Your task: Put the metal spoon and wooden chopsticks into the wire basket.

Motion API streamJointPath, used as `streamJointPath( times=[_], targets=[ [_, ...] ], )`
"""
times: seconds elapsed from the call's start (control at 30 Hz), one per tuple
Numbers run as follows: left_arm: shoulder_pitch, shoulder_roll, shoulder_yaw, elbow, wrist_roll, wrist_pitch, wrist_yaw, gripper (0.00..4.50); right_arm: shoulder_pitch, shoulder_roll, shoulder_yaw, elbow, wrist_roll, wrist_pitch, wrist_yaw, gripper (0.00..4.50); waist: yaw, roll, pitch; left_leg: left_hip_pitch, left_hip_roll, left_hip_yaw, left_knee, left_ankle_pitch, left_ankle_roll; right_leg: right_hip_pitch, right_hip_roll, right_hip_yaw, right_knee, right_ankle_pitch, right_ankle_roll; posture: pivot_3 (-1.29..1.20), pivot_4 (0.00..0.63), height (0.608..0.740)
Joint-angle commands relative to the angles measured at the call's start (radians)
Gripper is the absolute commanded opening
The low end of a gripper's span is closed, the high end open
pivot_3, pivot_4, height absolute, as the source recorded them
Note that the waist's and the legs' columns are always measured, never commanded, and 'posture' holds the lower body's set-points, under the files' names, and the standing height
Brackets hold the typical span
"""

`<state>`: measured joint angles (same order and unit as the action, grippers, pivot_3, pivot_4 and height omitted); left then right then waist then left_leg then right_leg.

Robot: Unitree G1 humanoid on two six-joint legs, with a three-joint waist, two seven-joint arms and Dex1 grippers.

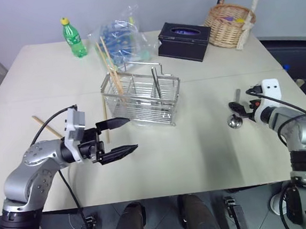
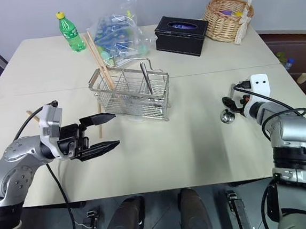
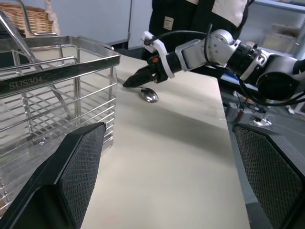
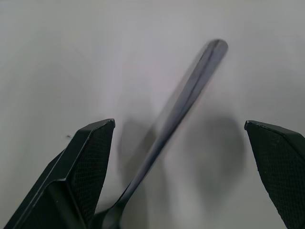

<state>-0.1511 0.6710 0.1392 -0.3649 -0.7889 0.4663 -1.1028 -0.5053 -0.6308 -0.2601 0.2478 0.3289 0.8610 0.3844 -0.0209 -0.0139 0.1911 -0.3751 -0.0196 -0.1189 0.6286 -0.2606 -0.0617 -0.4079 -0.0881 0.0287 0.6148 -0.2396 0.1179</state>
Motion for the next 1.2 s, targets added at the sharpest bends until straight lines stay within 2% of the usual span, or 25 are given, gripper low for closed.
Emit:
streamJointPath(
  times=[0.03, 0.47, 0.6, 0.73, 0.83, 1.1, 1.2],
  targets=[
    [0.008, -0.006, 0.001, -0.037, 0.014, -0.027, 0.01, 4.46, -0.068, -0.023, 0.033, 0.039, -0.005, 0.072, 0.026, 4.5, -0.002, 0.0, 0.0, 0.0, 0.0, 0.0, 0.0, 0.0, 0.0, 0.0, 0.0, 0.0, 0.0, 0.0, 0.001, 0.0, 0.15, 0.74],
    [0.029, -0.032, -0.044, -0.01, 0.119, -0.142, -0.014, 4.46, -0.134, 0.019, 0.103, 0.136, -0.044, 0.124, 0.041, 4.5, -0.021, -0.002, -0.001, 0.001, 0.0, 0.0, 0.001, 0.0, 0.0, 0.001, 0.0, 0.0, 0.0, 0.0, 0.0, 0.0, 0.15, 0.74],
    [0.023, -0.037, -0.042, 0.002, 0.125, -0.153, -0.012, 4.5, -0.137, 0.025, 0.096, 0.144, -0.048, 0.127, 0.04, 3.29, -0.024, -0.002, -0.001, 0.002, 0.001, 0.0, 0.0, 0.0, 0.0, 0.001, 0.001, 0.0, 0.0, 0.001, 0.002, 0.0, 0.15, 0.74],
    [0.015, -0.038, -0.037, 0.019, 0.137, -0.167, -0.013, 4.5, -0.142, 0.031, 0.09, 0.15, -0.054, 0.127, 0.041, 1.28, -0.025, -0.002, -0.001, 0.002, 0.001, 0.0, 0.0, 0.0, 0.0, 0.001, 0.001, 0.0, 0.0, 0.001, 0.002, 0.0, 0.15, 0.74],
    [0.011, -0.035, -0.036, 0.031, 0.147, -0.18, -0.018, 4.5, -0.148, 0.038, 0.085, 0.152, -0.056, 0.129, 0.04, 0.01, -0.024, -0.002, -0.002, 0.002, 0.001, 0.0, 0.0, 0.0, 0.0, 0.002, 0.001, 0.0, 0.0, 0.001, 0.002, 0.0, 0.15, 0.74],
    [-0.001, -0.038, -0.036, 0.056, 0.166, -0.205, -0.019, 4.5, -0.146, 0.044, 0.078, 0.131, -0.067, 0.107, 0.014, 0.01, -0.023, -0.003, -0.002, 0.002, 0.001, 0.0, 0.001, 0.0, 0.0, 0.002, 0.001, 0.0, 0.0, 0.001, 0.002, 0.0, 0.15, 0.74],
    [-0.004, -0.043, -0.03, 0.06, 0.164, -0.205, -0.008, 4.5, -0.154, 0.046, 0.055, 0.094, -0.096, -0.018, -0.04, 0.01, -0.024, -0.003, -0.002, 0.002, 0.001, 0.0, 0.001, 0.0, 0.0, 0.002, 0.001, 0.0, 0.0, 0.001, 0.002, 0.0, 0.15, 0.74]
  ],
)
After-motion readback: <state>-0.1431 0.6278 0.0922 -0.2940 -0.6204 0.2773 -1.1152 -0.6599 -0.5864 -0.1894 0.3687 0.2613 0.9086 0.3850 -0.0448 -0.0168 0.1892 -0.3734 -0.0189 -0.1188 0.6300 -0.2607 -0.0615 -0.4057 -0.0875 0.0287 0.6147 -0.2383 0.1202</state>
